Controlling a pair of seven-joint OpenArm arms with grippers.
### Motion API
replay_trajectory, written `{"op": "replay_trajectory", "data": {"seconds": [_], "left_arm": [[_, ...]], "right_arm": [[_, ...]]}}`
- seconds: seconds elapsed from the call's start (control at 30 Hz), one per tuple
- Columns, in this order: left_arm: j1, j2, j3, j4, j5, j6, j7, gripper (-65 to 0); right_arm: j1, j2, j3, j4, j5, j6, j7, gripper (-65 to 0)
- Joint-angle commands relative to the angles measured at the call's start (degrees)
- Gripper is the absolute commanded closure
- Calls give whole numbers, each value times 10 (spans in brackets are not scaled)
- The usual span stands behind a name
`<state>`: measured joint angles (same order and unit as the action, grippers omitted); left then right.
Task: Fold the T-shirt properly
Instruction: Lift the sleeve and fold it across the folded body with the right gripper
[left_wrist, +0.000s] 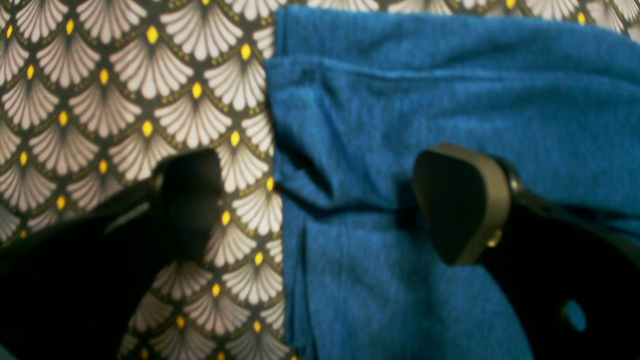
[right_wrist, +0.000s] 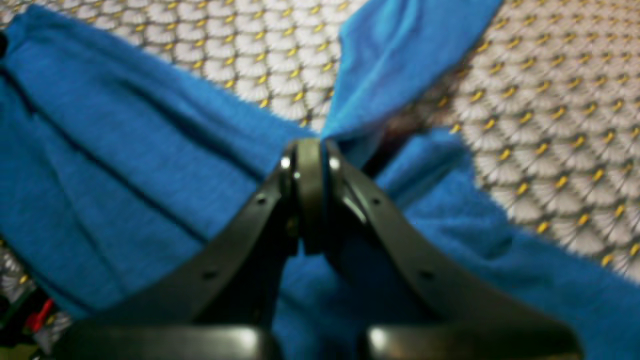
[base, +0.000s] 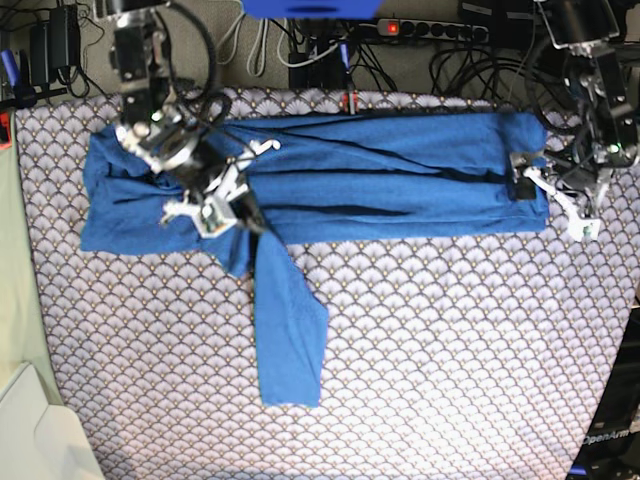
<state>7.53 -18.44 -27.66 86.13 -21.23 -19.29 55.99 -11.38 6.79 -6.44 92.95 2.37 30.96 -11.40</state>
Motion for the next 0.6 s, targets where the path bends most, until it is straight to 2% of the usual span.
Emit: {"op": "replay_trajectory", "data": {"seconds": [0.0,0.23,0.57], "left_arm": [[-8,-11,-3,15,-3,0,-7,-631],[-8,-11,-3,15,-6,0,-7,-631],[3,-11,-3,20,-6,-1,-7,-631]], "right_arm": [[-1,-5,-11,13,10,3,17,0],[-27,-12,-57,33,10,0,17,0],[-42,-23,-66,28,9,0,17,0]]}}
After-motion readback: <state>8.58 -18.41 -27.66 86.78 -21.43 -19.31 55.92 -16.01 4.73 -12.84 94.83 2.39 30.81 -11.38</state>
